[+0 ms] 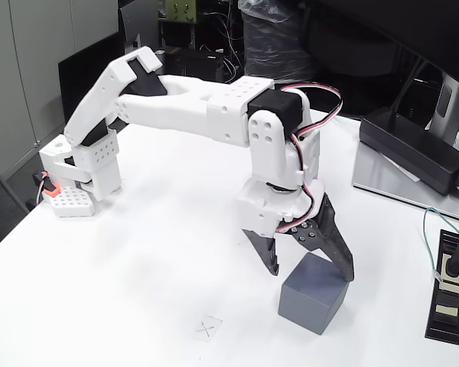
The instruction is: Stack the three blocks in an ordered color.
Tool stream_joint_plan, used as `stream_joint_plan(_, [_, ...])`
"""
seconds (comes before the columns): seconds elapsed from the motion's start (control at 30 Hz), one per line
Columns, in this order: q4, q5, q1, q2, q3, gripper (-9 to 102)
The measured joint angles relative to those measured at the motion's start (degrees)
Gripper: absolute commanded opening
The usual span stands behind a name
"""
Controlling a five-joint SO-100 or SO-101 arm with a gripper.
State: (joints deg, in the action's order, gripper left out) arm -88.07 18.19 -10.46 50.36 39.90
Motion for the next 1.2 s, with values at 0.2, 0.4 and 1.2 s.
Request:
stream_joint_plan(0.2, [3.34, -2.02, 0.09, -0.09, 0.00, 37])
stream_joint_plan(0.4, [4.31, -2.55, 0.00, -0.09, 0.35, 37])
stream_joint_plan(1.2, [-0.35, -2.55, 0.53, -1.67, -0.26, 12])
